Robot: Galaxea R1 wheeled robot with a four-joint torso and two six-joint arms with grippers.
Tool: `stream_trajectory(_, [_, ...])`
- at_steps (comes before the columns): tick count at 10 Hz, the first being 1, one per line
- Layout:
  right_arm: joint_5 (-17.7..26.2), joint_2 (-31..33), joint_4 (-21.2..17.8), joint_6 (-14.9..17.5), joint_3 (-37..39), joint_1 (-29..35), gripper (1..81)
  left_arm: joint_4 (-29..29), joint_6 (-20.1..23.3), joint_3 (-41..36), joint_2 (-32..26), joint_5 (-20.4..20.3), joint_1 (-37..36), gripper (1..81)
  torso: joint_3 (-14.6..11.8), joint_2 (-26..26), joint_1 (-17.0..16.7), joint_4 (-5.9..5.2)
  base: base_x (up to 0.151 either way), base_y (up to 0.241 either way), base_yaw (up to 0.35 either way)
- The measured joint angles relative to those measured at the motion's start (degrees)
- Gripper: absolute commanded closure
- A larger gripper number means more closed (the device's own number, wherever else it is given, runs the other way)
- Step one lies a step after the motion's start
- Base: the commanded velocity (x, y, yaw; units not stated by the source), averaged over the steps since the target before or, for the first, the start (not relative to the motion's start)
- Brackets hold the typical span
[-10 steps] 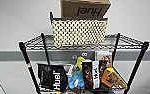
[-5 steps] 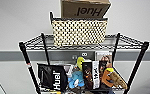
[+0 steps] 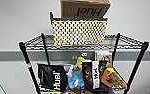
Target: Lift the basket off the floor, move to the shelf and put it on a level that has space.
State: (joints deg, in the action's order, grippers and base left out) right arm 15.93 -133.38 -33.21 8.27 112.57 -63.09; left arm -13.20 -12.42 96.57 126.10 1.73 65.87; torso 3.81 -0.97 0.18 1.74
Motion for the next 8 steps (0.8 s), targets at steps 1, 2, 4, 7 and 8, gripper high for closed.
stream_trajectory(1, [-0.8,-2.3,0.0,0.7,1.8,-1.6,1.0,0.8,0.0,1.4,1.9,-0.5,1.7,1.0,0.0,0.0,0.0,0.00,0.000,0.000,0.000])
stream_trajectory(2, [-1.5,-4.4,0.0,1.3,3.6,-2.6,1.0,1.5,0.0,2.9,3.7,-0.6,3.1,1.0,0.0,0.0,0.0,0.00,0.000,0.000,0.000])
stream_trajectory(4, [-2.3,-8.6,0.0,2.7,7.7,-4.2,1.0,2.8,0.0,6.2,6.7,-1.7,4.7,1.0,0.0,0.0,0.0,0.00,0.000,0.000,0.000])
stream_trajectory(7, [-4.1,-13.5,0.0,4.5,11.5,-8.3,1.0,5.2,0.0,12.5,12.9,-3.0,7.6,1.0,-0.1,0.0,0.0,0.00,0.000,0.000,0.000])
stream_trajectory(8, [-4.6,-14.3,0.0,5.3,11.6,-10.0,1.0,6.3,0.1,14.4,14.8,-3.2,8.9,1.0,-0.1,-0.1,-0.1,0.00,0.000,0.000,0.000])
